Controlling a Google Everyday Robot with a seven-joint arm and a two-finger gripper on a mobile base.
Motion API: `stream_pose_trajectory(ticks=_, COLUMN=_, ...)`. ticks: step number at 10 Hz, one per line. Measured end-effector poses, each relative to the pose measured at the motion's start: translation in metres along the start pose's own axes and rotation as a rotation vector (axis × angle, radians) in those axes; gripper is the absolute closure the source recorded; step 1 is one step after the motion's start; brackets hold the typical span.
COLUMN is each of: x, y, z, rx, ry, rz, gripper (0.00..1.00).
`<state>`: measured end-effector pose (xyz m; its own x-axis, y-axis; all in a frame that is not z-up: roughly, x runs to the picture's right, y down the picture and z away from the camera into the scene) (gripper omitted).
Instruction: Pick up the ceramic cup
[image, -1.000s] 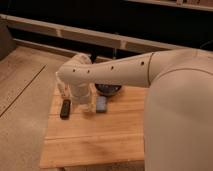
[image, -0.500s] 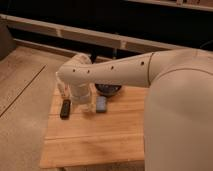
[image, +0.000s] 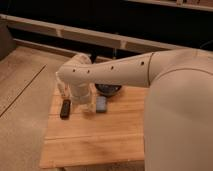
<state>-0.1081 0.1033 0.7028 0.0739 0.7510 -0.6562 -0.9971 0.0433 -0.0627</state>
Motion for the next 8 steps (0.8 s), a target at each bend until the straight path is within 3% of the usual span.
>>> stream_pose_trajectory(ticks=6, x=-0.0002, y=0.0000, z=-0.0003, rx=0.000, ry=-0.001, rz=-0.001, gripper=0.35)
stream_pose_trajectory(ticks=8, x=-0.0067, y=-0.0004, z=-0.0048, rx=-0.004, ry=-0.032, rz=-0.005, gripper=0.35)
